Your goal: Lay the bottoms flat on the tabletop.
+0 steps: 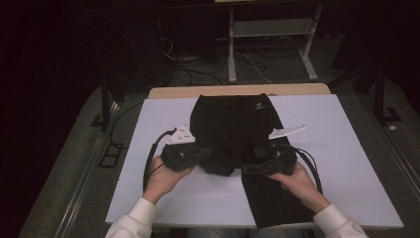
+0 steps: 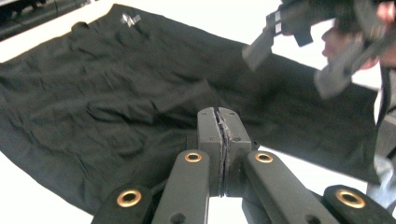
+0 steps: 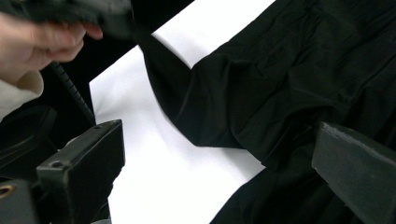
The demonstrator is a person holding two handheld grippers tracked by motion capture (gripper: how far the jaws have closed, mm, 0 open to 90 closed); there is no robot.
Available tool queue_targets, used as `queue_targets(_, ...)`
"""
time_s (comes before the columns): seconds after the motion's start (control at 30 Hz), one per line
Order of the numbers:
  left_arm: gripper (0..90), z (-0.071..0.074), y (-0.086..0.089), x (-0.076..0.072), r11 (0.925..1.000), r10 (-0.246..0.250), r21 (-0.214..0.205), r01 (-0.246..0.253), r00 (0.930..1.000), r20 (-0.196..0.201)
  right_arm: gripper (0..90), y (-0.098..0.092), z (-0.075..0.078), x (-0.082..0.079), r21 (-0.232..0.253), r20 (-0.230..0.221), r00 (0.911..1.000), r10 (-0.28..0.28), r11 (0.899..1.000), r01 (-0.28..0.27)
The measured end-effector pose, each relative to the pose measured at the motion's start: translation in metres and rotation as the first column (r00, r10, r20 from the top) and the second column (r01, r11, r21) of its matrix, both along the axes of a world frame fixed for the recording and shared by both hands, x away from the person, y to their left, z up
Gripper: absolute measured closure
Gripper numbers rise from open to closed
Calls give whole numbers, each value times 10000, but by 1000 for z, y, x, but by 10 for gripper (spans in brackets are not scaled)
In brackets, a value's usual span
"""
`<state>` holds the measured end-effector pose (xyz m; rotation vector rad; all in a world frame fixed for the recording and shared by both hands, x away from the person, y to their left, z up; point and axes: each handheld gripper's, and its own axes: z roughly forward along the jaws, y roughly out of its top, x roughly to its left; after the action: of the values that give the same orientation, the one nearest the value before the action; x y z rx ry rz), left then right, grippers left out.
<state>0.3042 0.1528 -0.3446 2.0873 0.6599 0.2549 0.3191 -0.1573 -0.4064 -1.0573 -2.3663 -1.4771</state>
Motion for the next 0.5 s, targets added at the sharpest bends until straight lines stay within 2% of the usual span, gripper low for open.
queue_targets(0.07, 884, 2, 3, 6, 9998, 186, -47, -186, 9998, 8, 26, 2, 0, 0, 3, -26, 10000, 37, 10000, -37)
queue_targets(0.13, 884, -1, 7, 14, 9985, 463, -269, -469, 9987, -218, 27, 3, 0, 1, 31, -55, 10000, 76, 10000, -76)
queue_targets(0.23, 883, -11, 15, 26, 9945, 990, -280, -1004, 9939, -482, 38, 6, -1, 1, 51, -102, 9998, 143, 9999, -142)
queue_targets(0.3, 883, -19, 23, 35, 9882, 1450, -405, -1476, 9875, -620, 43, 9, -1, 2, 54, -113, 9998, 186, 9998, -186)
queue_targets(0.33, 883, -23, 29, 40, 9829, 1712, -564, -1753, 9828, -698, 45, 11, -1, 3, 67, -156, 9997, 208, 9998, -207)
queue_targets(0.4, 883, -31, 41, 49, 9671, 2273, -936, -2364, 9688, -985, 52, 16, -1, 4, 129, -185, 9995, 250, 9996, -248)
queue_targets(0.43, 883, -36, 48, 55, 9547, 2651, -1083, -2771, 9575, -1133, 57, 19, -2, 4, 141, -206, 9994, 285, 9995, -282)
queue_targets(0.47, 883, -39, 53, 59, 9464, 2861, -1184, -3006, 9500, -1251, 61, 23, -2, 5, 161, -231, 9992, 332, 9993, -328)
queue_targets(0.5, 883, -44, 59, 63, 9348, 3147, -1246, -3325, 9384, -1427, 62, 25, -2, 5, 160, -242, 9990, 378, 9992, -374)
